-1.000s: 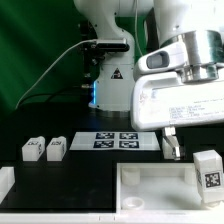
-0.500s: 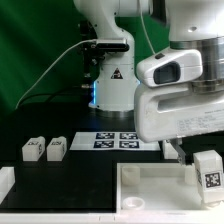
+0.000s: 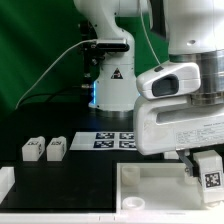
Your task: Assemble one leg
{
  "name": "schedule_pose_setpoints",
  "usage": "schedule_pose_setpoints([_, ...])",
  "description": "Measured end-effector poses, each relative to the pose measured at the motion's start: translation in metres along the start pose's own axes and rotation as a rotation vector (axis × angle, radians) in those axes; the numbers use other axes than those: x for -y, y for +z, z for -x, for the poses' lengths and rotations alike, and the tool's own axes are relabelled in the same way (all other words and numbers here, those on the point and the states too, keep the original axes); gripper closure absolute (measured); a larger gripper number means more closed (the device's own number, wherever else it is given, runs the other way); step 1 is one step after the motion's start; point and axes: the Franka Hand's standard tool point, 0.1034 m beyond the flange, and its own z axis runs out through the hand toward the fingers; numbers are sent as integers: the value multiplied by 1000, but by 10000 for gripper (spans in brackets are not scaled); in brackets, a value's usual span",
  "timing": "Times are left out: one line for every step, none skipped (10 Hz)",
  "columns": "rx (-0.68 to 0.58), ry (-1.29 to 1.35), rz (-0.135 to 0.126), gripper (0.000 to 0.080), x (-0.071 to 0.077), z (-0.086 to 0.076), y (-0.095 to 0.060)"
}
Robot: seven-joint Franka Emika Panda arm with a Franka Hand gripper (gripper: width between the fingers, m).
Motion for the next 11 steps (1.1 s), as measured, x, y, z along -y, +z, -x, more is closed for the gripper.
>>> schedule_pose_setpoints([0, 0, 1, 513, 0, 0, 0])
schedule_pose_setpoints([0, 1, 0, 513, -1, 0, 0])
schedule_pose_setpoints([0, 7, 0, 509, -1, 0, 0])
schedule_pose_setpoints([-6, 58, -4, 509, -2, -1, 0])
schedule_pose_setpoints([-23, 138, -20, 509, -4, -3, 1])
schedule_pose_setpoints([-35, 238, -30, 509, -5, -3, 1])
schedule_pose_setpoints([-45, 438, -35, 509, -7, -2, 1])
schedule_pose_setpoints([-49, 629, -43, 509, -8, 0, 1])
schedule_pose_setpoints([-46, 740, -45, 508, -9, 0, 1])
schedule_pose_setpoints([-42, 862, -45, 508, -10, 1, 1])
schedule_pose_setpoints([-41, 943, -46, 508, -11, 1, 1])
